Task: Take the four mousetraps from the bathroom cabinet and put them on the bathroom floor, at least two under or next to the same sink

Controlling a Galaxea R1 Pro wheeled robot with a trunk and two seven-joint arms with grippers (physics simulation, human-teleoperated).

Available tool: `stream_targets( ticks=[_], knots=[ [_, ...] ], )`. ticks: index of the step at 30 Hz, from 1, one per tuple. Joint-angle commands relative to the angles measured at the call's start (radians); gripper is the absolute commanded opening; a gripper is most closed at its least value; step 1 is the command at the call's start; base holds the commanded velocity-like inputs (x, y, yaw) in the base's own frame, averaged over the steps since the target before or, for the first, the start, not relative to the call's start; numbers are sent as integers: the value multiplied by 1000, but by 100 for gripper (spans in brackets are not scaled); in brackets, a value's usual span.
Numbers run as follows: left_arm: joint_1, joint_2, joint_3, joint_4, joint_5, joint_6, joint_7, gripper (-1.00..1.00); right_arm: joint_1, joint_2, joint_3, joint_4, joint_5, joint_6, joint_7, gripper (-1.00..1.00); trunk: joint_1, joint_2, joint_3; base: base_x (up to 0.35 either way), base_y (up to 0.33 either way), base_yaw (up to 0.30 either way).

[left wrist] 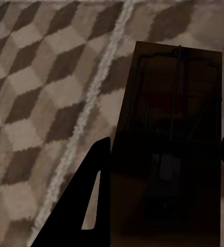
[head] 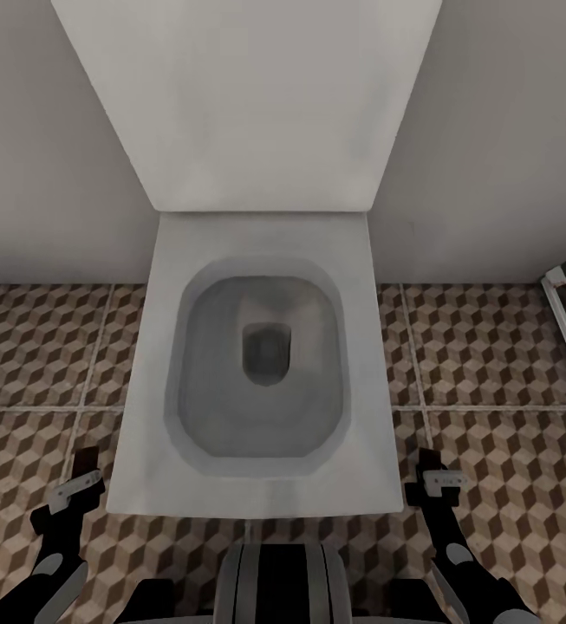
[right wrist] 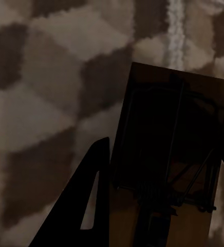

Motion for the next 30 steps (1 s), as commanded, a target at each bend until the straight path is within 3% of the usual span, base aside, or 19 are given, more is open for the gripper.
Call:
stream_targets(
  ticks=[1, 30],
  knots=[
    [-1, 1, -9, -1, 3, -3, 12, -100, 0, -1, 5, 1, 6, 0, -7, -100, 0, 0, 0, 0, 0, 0],
    [-1, 0, -10, -14, 3, 0, 15, -100, 0, -1, 6, 2, 9, 0, 5, -100, 1, -1, -12, 0, 0, 0]
  ],
)
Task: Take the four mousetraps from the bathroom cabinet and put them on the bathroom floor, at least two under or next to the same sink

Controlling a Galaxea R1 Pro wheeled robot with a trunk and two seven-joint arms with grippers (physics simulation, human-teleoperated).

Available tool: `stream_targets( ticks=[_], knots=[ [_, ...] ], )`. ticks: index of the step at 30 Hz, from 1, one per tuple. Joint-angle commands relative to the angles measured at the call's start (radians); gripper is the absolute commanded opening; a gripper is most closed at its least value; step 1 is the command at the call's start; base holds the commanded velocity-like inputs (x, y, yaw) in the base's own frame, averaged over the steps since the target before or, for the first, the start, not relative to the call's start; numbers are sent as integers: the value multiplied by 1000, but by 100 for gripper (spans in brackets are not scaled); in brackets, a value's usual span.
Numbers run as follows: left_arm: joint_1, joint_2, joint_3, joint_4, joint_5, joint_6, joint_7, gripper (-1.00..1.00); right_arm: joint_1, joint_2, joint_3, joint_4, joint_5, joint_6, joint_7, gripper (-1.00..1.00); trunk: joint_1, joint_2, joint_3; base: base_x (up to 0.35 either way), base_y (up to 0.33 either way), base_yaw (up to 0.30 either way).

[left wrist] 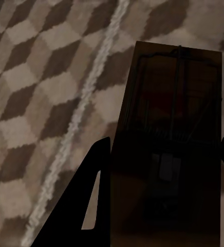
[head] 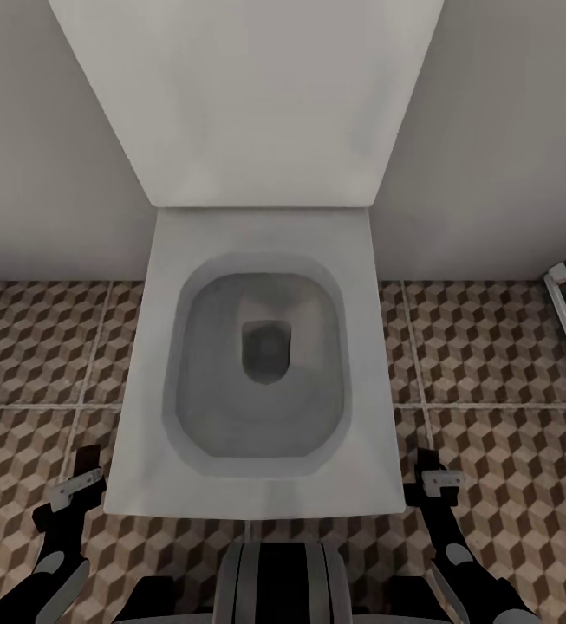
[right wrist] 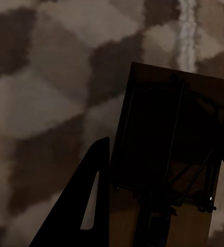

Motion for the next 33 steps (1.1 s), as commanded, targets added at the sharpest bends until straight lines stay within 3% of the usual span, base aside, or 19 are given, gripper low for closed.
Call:
stream_targets(
  ticks=[1, 33],
  knots=[
    [-1, 1, -9, -1, 3, -3, 12, -100, 0, -1, 5, 1, 6, 0, -7, -100, 0, 0, 0, 0, 0, 0],
    [-1, -1, -10, -1, 3, -2, 6, -100, 0, -1, 5, 1, 6, 0, -7, -100, 0, 0, 0, 0, 0, 0]
  ],
)
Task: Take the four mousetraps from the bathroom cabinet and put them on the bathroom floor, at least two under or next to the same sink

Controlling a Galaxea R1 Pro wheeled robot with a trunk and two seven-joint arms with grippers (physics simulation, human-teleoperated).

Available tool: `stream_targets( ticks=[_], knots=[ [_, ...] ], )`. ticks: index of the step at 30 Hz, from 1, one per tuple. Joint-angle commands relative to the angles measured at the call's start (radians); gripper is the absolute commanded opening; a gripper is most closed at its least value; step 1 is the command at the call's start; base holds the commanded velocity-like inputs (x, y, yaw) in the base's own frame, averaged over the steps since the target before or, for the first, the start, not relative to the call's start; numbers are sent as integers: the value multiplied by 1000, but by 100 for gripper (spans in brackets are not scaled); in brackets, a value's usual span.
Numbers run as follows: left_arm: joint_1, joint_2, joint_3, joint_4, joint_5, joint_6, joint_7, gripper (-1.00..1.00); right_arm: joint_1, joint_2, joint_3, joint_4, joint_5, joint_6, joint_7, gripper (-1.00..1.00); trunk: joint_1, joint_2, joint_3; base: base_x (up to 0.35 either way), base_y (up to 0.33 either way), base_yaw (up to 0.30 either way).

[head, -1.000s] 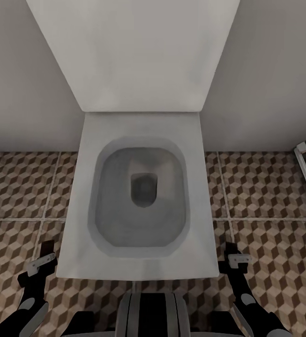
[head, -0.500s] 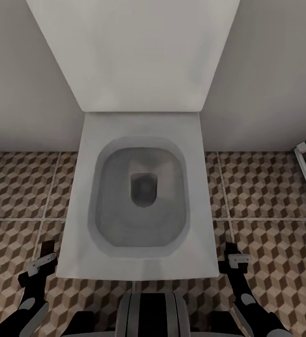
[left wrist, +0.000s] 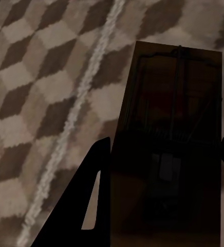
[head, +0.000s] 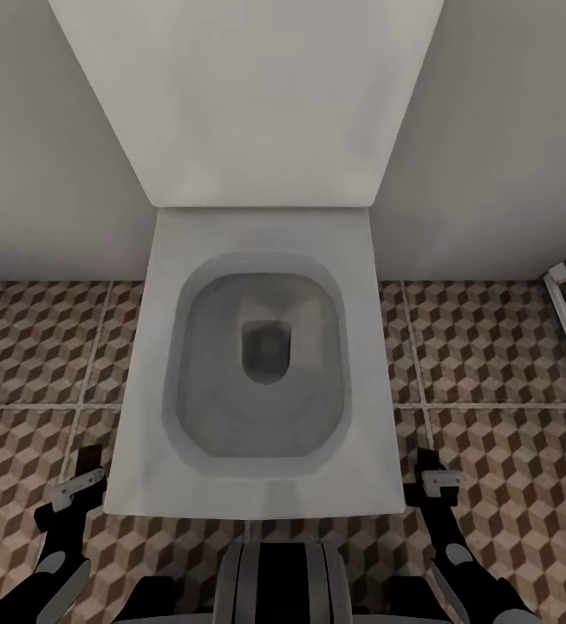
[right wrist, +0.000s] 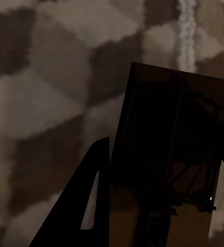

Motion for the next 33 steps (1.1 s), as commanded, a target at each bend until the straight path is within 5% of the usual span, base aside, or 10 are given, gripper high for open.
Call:
stream_targets(
  ticks=[1, 33],
  knots=[
    [-1, 2, -9, -1, 3, -3, 12, -100, 0, -1, 5, 1, 6, 0, -7, -100, 0, 0, 0, 0, 0, 0],
    [-1, 4, -8, 0, 3, -5, -37, -100, 0, -1, 5, 1, 7, 0, -7, -100, 2, -1, -16, 0, 0, 0]
  ],
)
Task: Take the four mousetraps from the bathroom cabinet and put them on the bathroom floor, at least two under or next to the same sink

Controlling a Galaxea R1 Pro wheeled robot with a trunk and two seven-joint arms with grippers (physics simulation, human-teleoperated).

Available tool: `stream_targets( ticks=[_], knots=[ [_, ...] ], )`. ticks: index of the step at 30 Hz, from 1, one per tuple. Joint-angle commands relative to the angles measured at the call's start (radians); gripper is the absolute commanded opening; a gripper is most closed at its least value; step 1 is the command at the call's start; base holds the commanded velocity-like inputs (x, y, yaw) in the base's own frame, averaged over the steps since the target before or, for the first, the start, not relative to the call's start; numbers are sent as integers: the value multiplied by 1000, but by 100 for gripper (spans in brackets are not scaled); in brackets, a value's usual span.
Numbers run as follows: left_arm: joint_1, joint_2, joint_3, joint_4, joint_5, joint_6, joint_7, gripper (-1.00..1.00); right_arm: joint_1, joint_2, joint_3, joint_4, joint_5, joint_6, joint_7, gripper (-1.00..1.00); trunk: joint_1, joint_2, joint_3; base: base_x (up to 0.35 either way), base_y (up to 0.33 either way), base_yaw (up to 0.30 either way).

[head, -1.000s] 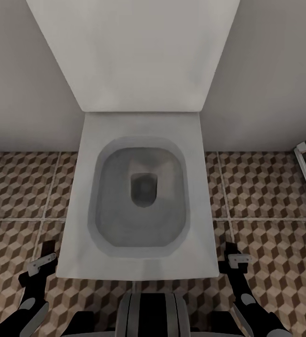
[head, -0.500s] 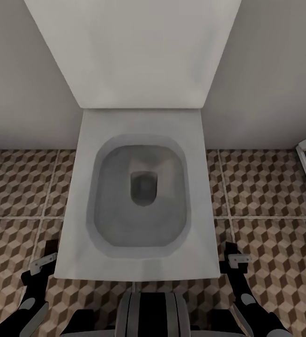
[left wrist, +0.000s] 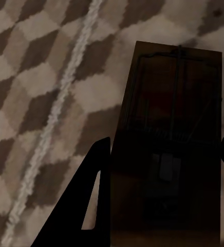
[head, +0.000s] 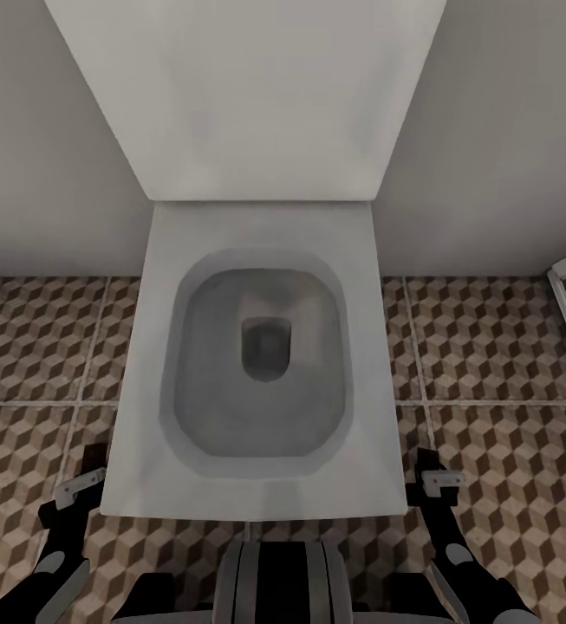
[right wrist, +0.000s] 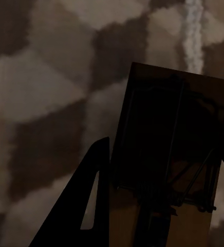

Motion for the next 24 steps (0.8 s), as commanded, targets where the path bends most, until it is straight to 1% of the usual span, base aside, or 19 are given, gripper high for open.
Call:
stream_targets(
  ticks=[1, 17, 24],
  knots=[
    [-1, 1, -9, -1, 3, -3, 12, -100, 0, -1, 5, 1, 7, 0, -7, -100, 0, 0, 0, 0, 0, 0],
    [-1, 1, -9, -1, 3, -3, 13, -100, 0, -1, 11, 0, 8, -1, -7, -100, 0, 0, 0, 0, 0, 0],
    [-1, 1, -8, -1, 3, -3, 17, -100, 0, -1, 7, 1, 7, -2, -7, -100, 0, 0, 0, 0, 0, 0]
  ],
)
